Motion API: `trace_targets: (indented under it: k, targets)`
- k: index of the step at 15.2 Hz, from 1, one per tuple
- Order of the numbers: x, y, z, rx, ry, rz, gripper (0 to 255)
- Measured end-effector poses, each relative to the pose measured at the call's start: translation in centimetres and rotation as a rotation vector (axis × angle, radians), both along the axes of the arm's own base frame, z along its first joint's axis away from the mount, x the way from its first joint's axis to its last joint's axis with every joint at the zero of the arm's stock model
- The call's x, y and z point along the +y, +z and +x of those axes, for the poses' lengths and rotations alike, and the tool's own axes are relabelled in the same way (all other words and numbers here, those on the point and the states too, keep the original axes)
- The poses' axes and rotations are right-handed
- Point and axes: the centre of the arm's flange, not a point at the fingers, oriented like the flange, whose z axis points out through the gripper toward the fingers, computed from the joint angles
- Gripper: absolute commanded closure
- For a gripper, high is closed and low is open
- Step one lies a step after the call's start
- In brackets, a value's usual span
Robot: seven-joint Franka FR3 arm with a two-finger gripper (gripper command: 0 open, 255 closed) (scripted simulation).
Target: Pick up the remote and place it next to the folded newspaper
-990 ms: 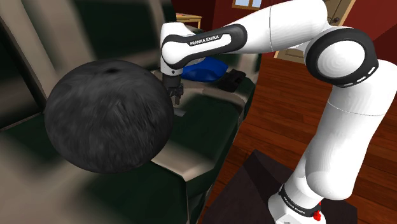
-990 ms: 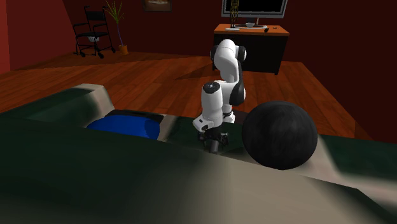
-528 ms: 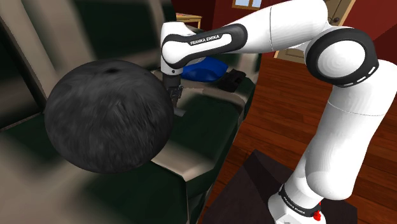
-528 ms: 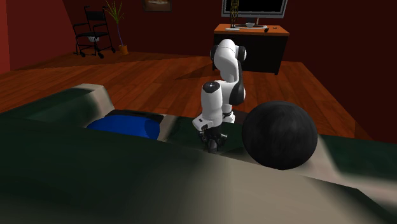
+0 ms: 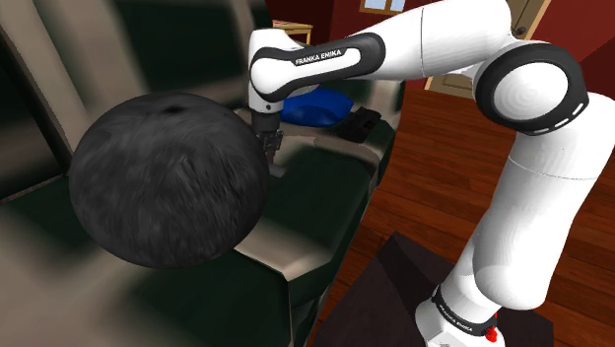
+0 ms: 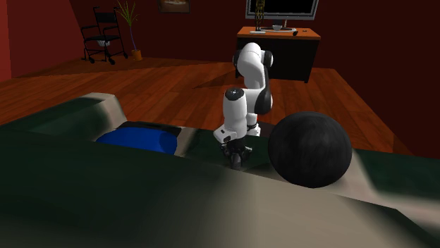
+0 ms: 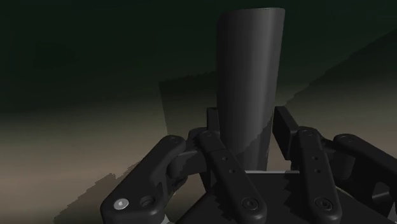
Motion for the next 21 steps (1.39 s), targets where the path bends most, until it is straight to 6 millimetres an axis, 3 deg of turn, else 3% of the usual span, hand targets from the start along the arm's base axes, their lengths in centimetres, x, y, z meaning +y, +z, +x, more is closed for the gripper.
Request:
trace_targets:
  k: [18, 21]
  targets:
    - [0.0, 9.3, -0.1, 0.0, 0.0, 0.0, 255]
    - [-2.6, 9.6, 0.3, 0.001, -0.001, 0.0, 255]
